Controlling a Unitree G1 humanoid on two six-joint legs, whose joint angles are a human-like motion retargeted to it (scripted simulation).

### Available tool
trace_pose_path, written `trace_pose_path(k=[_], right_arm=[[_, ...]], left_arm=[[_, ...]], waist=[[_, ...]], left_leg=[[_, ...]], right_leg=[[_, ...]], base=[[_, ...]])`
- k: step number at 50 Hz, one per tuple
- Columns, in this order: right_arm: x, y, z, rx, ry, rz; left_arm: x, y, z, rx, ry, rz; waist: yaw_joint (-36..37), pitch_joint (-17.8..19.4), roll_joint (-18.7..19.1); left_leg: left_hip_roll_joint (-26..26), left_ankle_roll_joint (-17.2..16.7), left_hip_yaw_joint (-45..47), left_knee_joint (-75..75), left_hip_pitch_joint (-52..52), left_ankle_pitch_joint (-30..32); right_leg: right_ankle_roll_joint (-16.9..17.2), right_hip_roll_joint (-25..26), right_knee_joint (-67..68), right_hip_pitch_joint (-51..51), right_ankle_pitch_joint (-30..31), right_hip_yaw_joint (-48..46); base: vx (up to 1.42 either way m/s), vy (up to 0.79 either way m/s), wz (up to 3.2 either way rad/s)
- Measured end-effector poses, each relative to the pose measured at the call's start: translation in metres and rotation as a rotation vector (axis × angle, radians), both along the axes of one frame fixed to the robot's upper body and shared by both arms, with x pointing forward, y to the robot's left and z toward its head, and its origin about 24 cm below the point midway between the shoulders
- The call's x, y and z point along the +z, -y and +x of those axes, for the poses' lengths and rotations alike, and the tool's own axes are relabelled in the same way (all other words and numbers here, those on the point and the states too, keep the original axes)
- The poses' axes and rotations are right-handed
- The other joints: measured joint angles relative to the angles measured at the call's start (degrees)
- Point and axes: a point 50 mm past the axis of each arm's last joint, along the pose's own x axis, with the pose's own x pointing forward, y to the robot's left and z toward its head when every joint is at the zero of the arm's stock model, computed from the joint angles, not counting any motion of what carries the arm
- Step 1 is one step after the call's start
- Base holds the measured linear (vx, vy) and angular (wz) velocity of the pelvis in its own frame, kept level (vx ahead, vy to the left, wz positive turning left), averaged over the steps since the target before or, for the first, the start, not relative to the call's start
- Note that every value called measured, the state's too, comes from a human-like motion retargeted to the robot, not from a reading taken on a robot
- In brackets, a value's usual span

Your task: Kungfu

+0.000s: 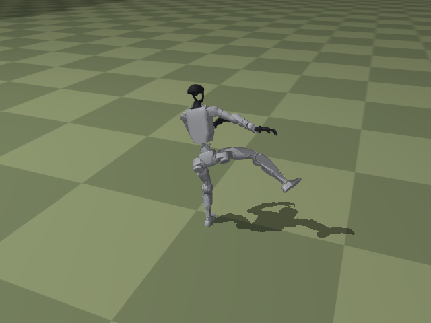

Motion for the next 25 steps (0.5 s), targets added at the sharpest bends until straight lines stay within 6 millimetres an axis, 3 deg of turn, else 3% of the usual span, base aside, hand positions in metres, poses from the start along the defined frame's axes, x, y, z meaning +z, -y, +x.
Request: trace_pose_path(k=[2, 3, 4, 5, 7, 8, 10, 12, 15, 20, 22, 25], right_arm=[[-0.014, -0.005, 0.000, -0.111, 0.020, 0.101], [-0.023, -0.012, 0.004, -0.128, 0.020, 0.166], [-0.030, -0.017, 0.008, -0.132, 0.018, 0.216], [-0.035, -0.021, 0.012, -0.130, 0.016, 0.257], [-0.039, -0.025, 0.013, -0.126, 0.010, 0.277], [-0.045, -0.031, 0.014, -0.111, 0.007, 0.287], [-0.059, -0.048, 0.024, -0.033, 0.002, 0.291], [-0.075, -0.063, 0.021, 0.019, -0.036, 0.303], [-0.100, -0.080, 0.000, 0.030, -0.114, 0.344], [-0.134, -0.110, -0.032, 0.022, -0.210, 0.447], [-0.142, -0.121, -0.034, 0.038, -0.222, 0.479], [-0.150, -0.133, -0.037, 0.057, -0.235, 0.521]], left_arm=[[-0.019, -0.020, 0.003, 0.072, -0.069, 0.025], [-0.030, -0.031, 0.004, 0.113, -0.111, 0.034], [-0.038, -0.040, 0.003, 0.147, -0.145, 0.036], [-0.045, -0.048, 0.002, 0.177, -0.174, 0.036], [-0.056, -0.057, 0.002, 0.217, -0.230, 0.025], [-0.061, -0.066, 0.004, 0.245, -0.257, 0.034], [-0.074, -0.093, 0.010, 0.324, -0.324, 0.067], [-0.093, -0.113, 0.006, 0.386, -0.421, 0.109], [-0.116, -0.135, -0.008, 0.446, -0.524, 0.112], [-0.143, -0.165, -0.033, 0.545, -0.650, 0.072], [-0.146, -0.180, -0.039, 0.588, -0.667, 0.083], [-0.152, -0.195, -0.047, 0.637, -0.705, 0.089]], waist=[[-0.3, 0.6, 1.1], [2.1, 0.1, 4.0], [4.2, 0.0, 5.2], [6.0, 0.1, 5.6], [4.0, 1.9, 4.1], [2.0, 3.1, 4.0], [1.0, 4.5, 4.3], [4.1, 2.5, 1.5], [5.4, -0.8, -5.3], [7.6, -4.0, -16.4], [9.5, -6.0, -18.8], [10.3, -8.0, -21.9]], left_leg=[[1.7, 0.2, -0.2, -2.0, -1.6, 1.4], [7.7, -1.0, -1.6, -3.9, -4.3, 2.7], [10.9, -1.0, -1.6, -3.9, -6.2, 2.9], [12.9, -0.4, -1.0, -3.0, -7.8, 2.6], [7.2, 3.3, -0.1, 2.6, -9.0, -0.9], [5.7, 3.3, -2.0, 3.5, -9.9, -1.4], [7.7, 1.6, -5.0, 3.2, -12.5, -0.3], [10.4, 0.0, -2.3, 1.7, -12.5, 0.5], [8.8, -1.6, 2.9, -1.1, -9.8, 0.5], [5.0, -4.8, 12.0, -8.1, -2.2, 2.1], [7.7, -8.8, 13.6, -8.6, -3.0, 2.2], [7.9, -13.4, 15.7, -6.4, -3.5, 1.1]], right_leg=[[0.0, 0.5, -15.8, -0.6, 4.8, 4.0], [0.0, 8.2, -21.2, -1.4, 9.9, 5.3], [0.0, 12.4, -21.3, -4.3, 11.0, 6.7], [0.0, 14.7, -18.8, -8.3, 10.2, 8.3], [0.0, 7.1, -7.5, -12.6, 4.6, 7.1], [0.0, 5.5, 0.1, -13.2, 1.7, 4.2], [0.0, 10.7, 12.4, -13.3, 1.2, -4.4], [3.5, 19.2, 18.8, -13.9, 1.4, -9.8], [10.6, 25.7, 24.0, -10.8, -1.7, -16.4], [28.9, 39.2, 17.4, -0.2, -7.6, -24.7], [30.0, 49.0, 11.1, 1.6, -9.4, -29.2], [30.0, 60.1, 4.7, 3.5, -13.6, -26.9]], base=[[-0.18, 0.06, -0.65], [-0.38, -0.23, -2.74], [-0.35, -0.34, -2.97], [-0.18, -0.18, -1.12], [-0.08, -0.01, 0.96], [-0.09, -0.15, 1.13], [-0.13, -0.39, -0.25], [0.10, -0.44, -1.21], [0.17, -0.24, -0.04], [0.14, -0.28, 0.10], [0.03, -0.83, -0.59], [0.09, -0.70, 0.01]])
